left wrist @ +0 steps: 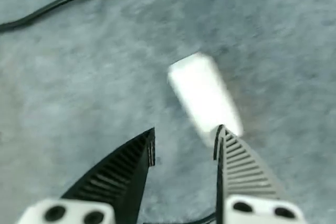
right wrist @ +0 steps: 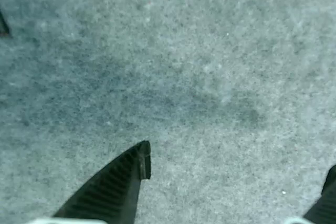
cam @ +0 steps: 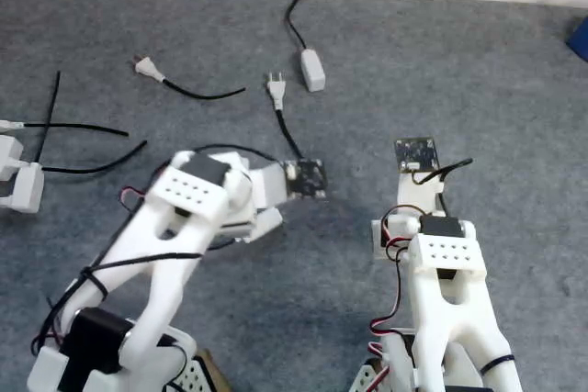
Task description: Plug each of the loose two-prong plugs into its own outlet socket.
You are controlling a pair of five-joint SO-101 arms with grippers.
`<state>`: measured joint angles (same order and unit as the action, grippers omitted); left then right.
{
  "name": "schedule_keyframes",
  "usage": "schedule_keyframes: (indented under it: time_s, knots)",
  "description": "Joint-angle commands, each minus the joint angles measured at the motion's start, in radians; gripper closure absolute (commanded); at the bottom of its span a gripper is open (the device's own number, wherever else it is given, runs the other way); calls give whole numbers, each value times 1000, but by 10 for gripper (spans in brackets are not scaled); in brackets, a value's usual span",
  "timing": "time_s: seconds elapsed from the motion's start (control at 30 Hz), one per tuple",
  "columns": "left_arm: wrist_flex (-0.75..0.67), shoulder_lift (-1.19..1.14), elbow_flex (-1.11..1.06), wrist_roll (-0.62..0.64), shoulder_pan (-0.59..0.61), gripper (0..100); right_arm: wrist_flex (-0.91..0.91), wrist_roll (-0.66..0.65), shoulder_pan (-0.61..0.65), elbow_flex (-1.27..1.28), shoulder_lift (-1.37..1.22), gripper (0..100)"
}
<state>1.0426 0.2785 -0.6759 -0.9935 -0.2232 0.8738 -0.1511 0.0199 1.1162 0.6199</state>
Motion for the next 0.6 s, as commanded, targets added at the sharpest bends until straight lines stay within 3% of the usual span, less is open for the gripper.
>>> schedule_keyframes:
  time_s: [0.0, 0.17, 0.27, 0.57]
  knots:
    - [0, -5, 53, -20, 48, 807, -25, -25, 10, -2, 10, 523]
    - [0, -128, 102, -32, 70, 808, -25, -25, 10, -2, 10, 523]
    - [81, -159, 133, 26, 12, 809, -25, -25, 21, -2, 10, 523]
    - [210, 122, 127, 219, -151, 806, -25, -25, 21, -2, 10, 523]
